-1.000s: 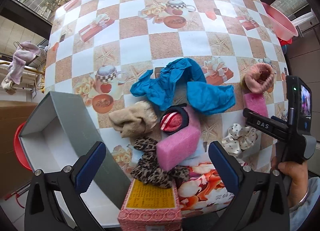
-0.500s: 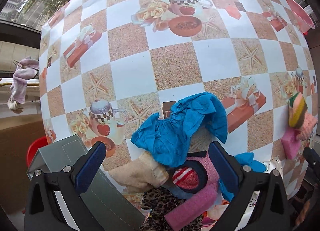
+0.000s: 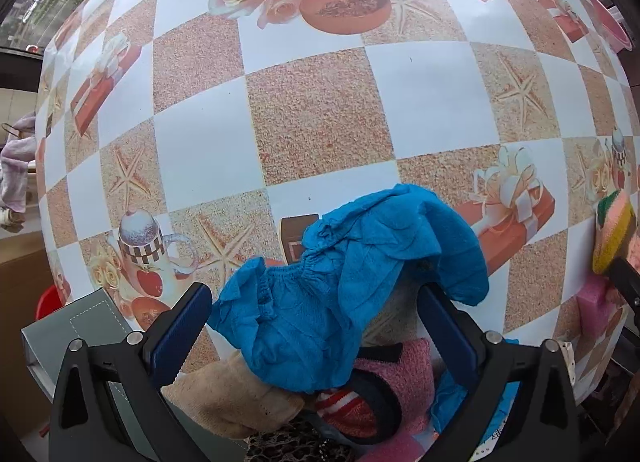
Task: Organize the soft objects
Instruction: 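Grasp the striped knit mitten with the right tool while the left tool grasps the blue cloth, then carry the mitten in the right tool while the left tool carries the blue cloth over the white box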
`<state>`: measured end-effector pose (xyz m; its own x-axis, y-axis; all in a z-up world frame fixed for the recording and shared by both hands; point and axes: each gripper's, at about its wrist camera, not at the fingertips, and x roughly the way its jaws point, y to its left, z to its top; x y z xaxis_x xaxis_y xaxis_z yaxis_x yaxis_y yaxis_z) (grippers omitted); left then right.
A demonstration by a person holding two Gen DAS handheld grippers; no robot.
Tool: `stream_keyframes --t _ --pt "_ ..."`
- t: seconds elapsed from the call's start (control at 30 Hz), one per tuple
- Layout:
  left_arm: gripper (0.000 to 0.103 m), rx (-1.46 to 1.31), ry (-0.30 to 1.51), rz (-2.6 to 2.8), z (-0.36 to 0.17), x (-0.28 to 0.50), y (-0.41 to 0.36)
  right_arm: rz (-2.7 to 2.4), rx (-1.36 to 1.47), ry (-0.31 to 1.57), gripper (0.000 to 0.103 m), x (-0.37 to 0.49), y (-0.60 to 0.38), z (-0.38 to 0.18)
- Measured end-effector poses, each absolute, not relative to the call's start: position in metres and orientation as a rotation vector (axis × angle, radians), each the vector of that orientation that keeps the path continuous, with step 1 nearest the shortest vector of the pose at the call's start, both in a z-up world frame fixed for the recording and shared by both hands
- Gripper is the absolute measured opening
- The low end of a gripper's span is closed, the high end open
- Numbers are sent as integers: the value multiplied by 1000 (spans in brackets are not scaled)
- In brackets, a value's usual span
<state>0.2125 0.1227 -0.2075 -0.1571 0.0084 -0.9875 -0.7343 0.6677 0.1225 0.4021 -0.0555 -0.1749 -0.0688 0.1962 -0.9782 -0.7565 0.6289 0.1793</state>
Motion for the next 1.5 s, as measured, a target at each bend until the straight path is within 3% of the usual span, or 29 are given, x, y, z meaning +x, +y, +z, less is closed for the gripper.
stream_keyframes --t 0.5,0.63,0.7,0.8,0.87,0.93,1.03,1.5 --pt "103 -607 1626 764 -228 227 131 844 -649 1477 103 382 -33 -217" --pt "102 -582 1624 764 -220 240 127 835 -635 1466 92 383 -25 -209" --pt "96 -598 1615 752 -216 242 122 833 -634 1470 89 387 -22 -206" --pt "81 -610 1604 735 -207 247 115 820 -639 1455 74 393 -23 -200" --pt "49 -620 1591 720 -202 251 110 825 -633 1451 62 395 -24 -196" --pt "30 -610 1599 712 -200 255 105 829 -616 1462 55 397 -26 -193" --pt "26 -612 1574 721 -194 254 102 832 -576 1461 50 401 -30 -183" --pt "26 -567 1383 683 -106 255 92 862 -359 1443 50 404 -65 -121"
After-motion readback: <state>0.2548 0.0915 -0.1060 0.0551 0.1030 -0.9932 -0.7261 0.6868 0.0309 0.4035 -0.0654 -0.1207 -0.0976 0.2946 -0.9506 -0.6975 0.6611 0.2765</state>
